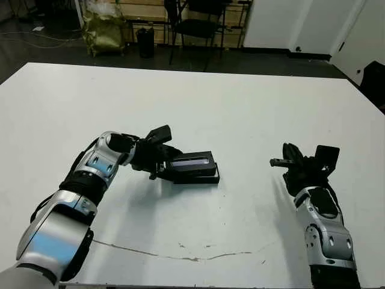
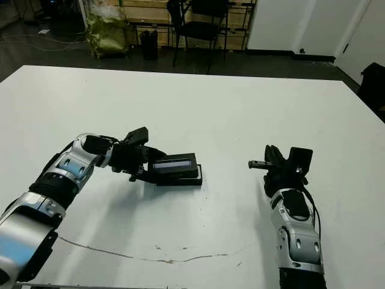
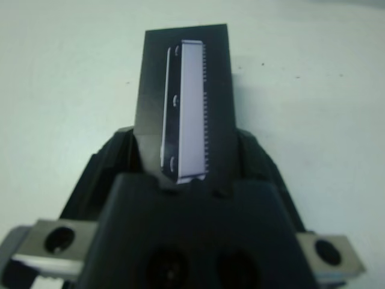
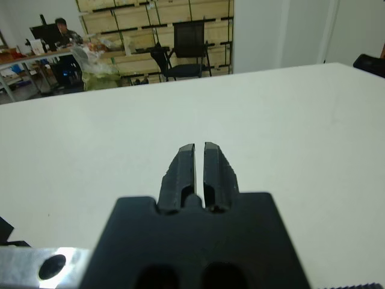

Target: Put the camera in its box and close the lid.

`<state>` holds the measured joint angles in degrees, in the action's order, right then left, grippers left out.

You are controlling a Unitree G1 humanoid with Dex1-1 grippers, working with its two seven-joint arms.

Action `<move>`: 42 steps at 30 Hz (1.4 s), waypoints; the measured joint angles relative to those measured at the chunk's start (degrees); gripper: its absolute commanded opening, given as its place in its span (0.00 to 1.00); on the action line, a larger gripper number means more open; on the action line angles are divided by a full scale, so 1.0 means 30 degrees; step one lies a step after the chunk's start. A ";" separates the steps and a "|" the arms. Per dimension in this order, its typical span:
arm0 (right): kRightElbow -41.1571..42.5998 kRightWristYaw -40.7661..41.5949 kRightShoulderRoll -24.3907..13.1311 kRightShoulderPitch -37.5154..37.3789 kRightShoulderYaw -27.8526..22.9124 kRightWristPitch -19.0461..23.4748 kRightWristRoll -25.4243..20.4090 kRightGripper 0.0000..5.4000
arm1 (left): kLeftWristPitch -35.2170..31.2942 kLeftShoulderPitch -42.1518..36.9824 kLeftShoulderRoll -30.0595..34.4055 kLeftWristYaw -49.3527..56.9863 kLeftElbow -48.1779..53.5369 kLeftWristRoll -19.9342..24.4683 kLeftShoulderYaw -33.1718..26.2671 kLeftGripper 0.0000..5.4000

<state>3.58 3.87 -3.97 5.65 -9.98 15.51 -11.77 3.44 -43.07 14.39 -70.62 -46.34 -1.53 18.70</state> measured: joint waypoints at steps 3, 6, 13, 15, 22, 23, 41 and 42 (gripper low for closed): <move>0.0321 -0.0029 -0.0003 -0.0045 0.0019 0.0160 0.0000 0.00 | 0.0201 -0.0175 -0.0143 -0.0021 -0.0513 0.0018 0.0000 0.51; 0.0368 -0.0003 -0.0054 -0.0051 0.0096 0.0180 0.0046 0.00 | 0.0269 -0.0343 -0.0263 -0.0076 -0.0903 0.0018 -0.0011 0.51; 0.0404 -0.0155 -0.0040 -0.0052 0.0065 0.0430 0.0003 0.00 | 0.0431 -0.0702 -0.0343 -0.0250 -0.1401 -0.0060 0.0225 0.51; 0.0381 -0.0144 -0.0039 -0.0052 0.0046 0.0428 -0.0007 0.00 | 0.0503 -0.0783 -0.0349 -0.0198 -0.1396 -0.0255 0.0332 0.51; 0.1091 -0.0389 -0.0012 -0.0086 0.0004 0.1182 -0.0091 0.00 | 0.1166 -0.0943 -0.0491 -0.0145 -0.2056 -0.0345 0.0308 0.51; 0.1075 -0.0350 -0.0014 -0.0091 -0.0010 0.1169 -0.0160 0.00 | 0.1235 -0.0958 -0.0510 -0.0109 -0.2124 -0.0373 0.0337 0.51; 0.1250 -0.0396 -0.0108 -0.0204 -0.0015 0.1425 -0.0226 0.00 | 0.0492 -0.1503 -0.1168 0.0044 -0.2957 -0.0528 0.0382 0.51; 0.1251 -0.0398 -0.0108 -0.0204 -0.0017 0.1434 -0.0248 0.00 | 0.0491 -0.1503 -0.1174 0.0045 -0.2926 -0.0528 0.0374 0.51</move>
<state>7.33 2.68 -4.29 5.03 -10.04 19.81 -12.51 4.91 -47.58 10.86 -70.48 -55.11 -3.12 19.83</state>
